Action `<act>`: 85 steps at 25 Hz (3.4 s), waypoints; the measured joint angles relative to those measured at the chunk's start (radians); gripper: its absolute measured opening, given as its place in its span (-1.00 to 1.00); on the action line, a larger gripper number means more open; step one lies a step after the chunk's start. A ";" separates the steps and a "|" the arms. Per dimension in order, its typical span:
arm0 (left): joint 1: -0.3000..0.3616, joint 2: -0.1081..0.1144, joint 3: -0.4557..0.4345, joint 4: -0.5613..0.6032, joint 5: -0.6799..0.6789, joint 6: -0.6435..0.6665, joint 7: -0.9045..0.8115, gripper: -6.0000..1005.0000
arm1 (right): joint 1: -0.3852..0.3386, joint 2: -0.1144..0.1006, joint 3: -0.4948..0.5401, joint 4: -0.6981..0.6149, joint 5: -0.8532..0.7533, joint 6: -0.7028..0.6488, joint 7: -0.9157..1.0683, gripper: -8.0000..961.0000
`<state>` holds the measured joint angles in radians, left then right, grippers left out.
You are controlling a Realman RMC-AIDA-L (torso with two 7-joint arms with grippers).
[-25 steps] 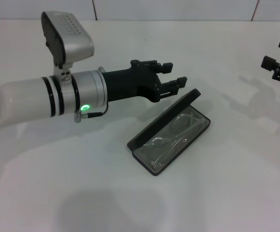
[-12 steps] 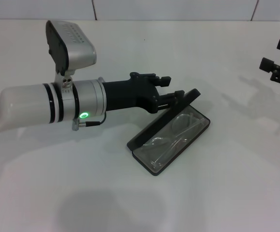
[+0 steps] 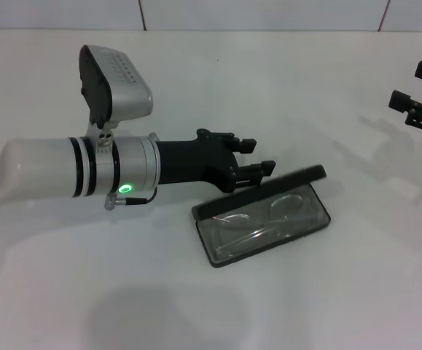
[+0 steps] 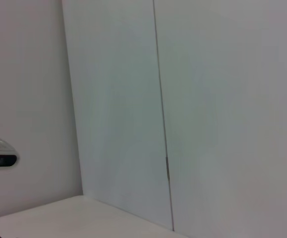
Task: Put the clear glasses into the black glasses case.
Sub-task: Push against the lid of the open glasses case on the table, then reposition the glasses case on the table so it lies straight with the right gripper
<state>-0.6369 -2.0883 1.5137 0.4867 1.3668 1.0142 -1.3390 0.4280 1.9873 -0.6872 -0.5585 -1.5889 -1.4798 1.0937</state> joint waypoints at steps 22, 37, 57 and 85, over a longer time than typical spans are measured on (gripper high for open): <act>0.111 0.003 -0.221 0.040 -0.184 0.230 0.173 0.09 | 0.022 0.024 -0.359 -0.263 -0.205 0.010 0.074 0.44; 0.136 0.004 -0.257 0.041 -0.200 0.273 0.213 0.09 | 0.161 0.032 -0.528 -0.279 -0.394 0.155 0.163 0.32; 0.124 0.006 -0.257 0.040 -0.201 0.265 0.224 0.15 | 0.086 0.040 -0.650 -0.281 -0.136 0.471 0.052 -0.68; 0.117 0.034 -0.257 0.030 -0.176 0.203 0.088 0.26 | -0.020 0.028 -0.618 -0.367 0.020 0.372 0.088 -0.16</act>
<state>-0.5199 -2.0539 1.2563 0.5168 1.1904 1.2175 -1.2512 0.4080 2.0152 -1.3050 -0.9258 -1.5689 -1.1078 1.1822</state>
